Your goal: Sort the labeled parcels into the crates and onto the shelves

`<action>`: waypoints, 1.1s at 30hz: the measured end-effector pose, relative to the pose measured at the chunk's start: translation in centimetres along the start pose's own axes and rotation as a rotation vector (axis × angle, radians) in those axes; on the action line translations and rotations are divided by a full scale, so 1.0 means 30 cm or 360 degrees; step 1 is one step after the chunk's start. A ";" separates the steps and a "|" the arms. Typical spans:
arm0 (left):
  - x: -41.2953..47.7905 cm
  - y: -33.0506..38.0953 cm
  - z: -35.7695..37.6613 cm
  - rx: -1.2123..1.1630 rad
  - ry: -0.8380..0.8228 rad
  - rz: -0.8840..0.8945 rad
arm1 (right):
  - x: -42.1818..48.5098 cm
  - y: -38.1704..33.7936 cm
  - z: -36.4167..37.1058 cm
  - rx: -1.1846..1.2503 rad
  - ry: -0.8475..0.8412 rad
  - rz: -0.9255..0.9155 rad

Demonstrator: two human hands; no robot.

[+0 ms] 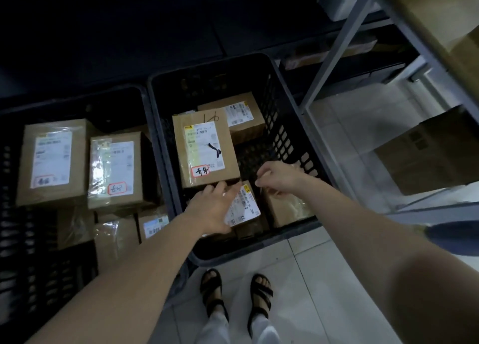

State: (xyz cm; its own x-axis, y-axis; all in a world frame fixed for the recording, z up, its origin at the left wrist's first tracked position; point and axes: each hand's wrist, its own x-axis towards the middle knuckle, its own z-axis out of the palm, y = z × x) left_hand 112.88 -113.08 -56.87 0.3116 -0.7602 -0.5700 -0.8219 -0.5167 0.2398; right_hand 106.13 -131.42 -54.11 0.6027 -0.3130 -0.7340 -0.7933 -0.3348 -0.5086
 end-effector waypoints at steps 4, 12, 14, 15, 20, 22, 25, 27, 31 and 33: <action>0.018 0.037 0.044 0.0368 0.0289 -0.0169 | 0.029 0.036 -0.002 -0.0028 0.0030 -0.0034; 0.045 0.015 0.065 0.0289 0.0204 -0.0450 | 0.067 0.090 0.012 -0.0636 0.0505 -0.0185; 0.051 0.010 0.058 0.0240 0.0177 -0.0529 | 0.054 0.082 0.004 -0.0761 0.0446 -0.0065; 0.052 0.004 0.055 0.0195 0.0157 -0.0583 | 0.052 0.080 0.002 -0.0813 0.0408 0.0002; 0.052 -0.013 0.048 0.0135 0.0149 -0.0570 | 0.069 0.109 0.022 -0.0729 0.0284 0.0323; 0.059 -0.010 0.040 0.0164 0.0193 -0.0472 | 0.075 0.118 0.041 -0.0640 0.0274 0.0397; 0.073 -0.009 0.022 0.0144 0.0301 -0.0297 | 0.081 0.106 0.060 -0.0647 0.0318 0.0438; 0.078 -0.013 0.002 0.0100 0.0376 -0.0219 | 0.083 0.088 0.062 -0.0697 0.0355 0.0434; 0.080 -0.052 -0.054 0.0100 0.0515 -0.0124 | 0.083 0.028 0.020 -0.0748 0.0534 0.0312; 0.087 -0.079 -0.088 0.0082 0.0579 -0.0110 | 0.087 -0.006 -0.011 -0.0653 0.0659 0.0244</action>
State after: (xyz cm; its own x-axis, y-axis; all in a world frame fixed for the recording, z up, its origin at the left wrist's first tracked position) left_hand 116.88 -114.88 -56.85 0.5085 -0.8193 -0.2649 -0.8131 -0.5581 0.1654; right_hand 107.86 -132.45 -55.79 0.5330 -0.6773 -0.5072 -0.8252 -0.5484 -0.1349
